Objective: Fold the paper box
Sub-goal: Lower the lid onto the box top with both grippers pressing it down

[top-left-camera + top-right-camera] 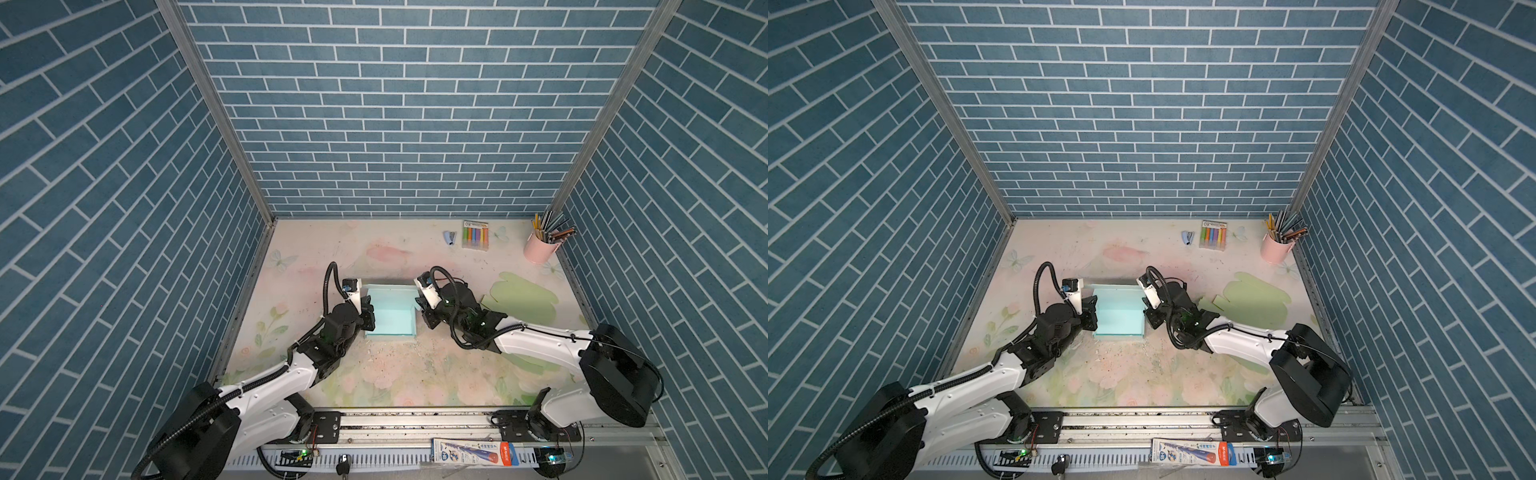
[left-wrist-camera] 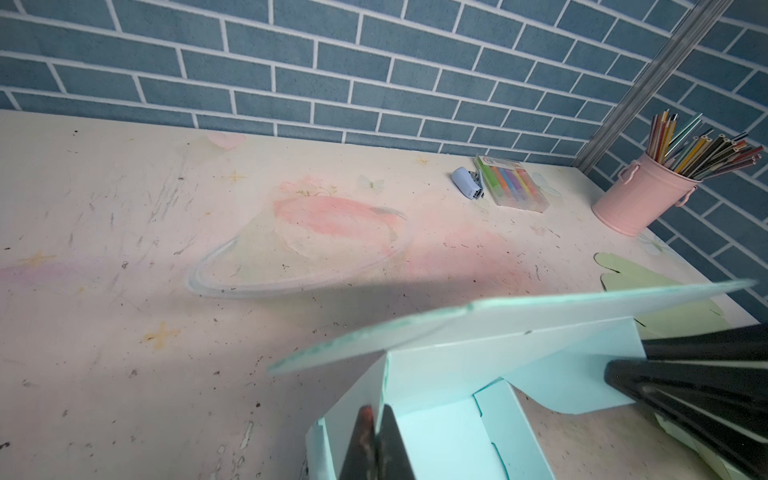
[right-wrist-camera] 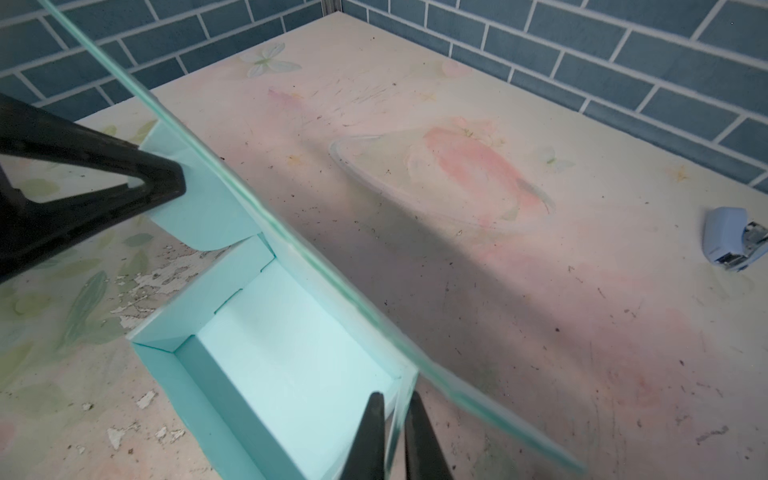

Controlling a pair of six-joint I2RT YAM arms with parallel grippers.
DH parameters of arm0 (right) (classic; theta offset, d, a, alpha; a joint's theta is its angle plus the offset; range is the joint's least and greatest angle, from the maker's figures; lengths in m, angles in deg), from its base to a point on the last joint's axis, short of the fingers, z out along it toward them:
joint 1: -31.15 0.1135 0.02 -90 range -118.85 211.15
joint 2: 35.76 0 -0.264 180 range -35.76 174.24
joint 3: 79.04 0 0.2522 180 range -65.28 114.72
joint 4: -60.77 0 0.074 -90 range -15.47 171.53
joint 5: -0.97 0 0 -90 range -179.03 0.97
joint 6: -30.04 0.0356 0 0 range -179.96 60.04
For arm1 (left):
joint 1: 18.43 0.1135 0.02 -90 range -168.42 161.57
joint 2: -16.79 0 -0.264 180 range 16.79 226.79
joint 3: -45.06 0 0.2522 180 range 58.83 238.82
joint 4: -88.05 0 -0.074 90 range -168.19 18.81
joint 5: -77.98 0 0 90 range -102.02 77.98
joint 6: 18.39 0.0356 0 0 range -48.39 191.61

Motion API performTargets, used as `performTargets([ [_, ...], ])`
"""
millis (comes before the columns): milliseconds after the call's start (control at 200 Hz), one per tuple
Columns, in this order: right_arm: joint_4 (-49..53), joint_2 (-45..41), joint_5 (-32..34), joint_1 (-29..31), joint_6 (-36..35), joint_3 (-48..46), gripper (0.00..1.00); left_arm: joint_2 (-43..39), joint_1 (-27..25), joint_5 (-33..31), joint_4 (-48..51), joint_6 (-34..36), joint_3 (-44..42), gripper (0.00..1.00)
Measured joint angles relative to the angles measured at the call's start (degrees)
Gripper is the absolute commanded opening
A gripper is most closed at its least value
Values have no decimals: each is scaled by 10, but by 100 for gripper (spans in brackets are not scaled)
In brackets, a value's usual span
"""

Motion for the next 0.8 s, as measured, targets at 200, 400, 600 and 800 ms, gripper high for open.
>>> performTargets([
  [200,10,19,1,0,42,16,15,4,-7,-15,-26,4,0,0],
  [400,19,26,-1,0,73,29,18,6,-8,-21,-42,7,0,0],
  [600,17,28,-3,0,101,30,18,9,-9,-21,-66,10,-13,0],
  [800,6,34,-13,0,111,30,18,6,-10,-23,-93,9,-47,1],
])
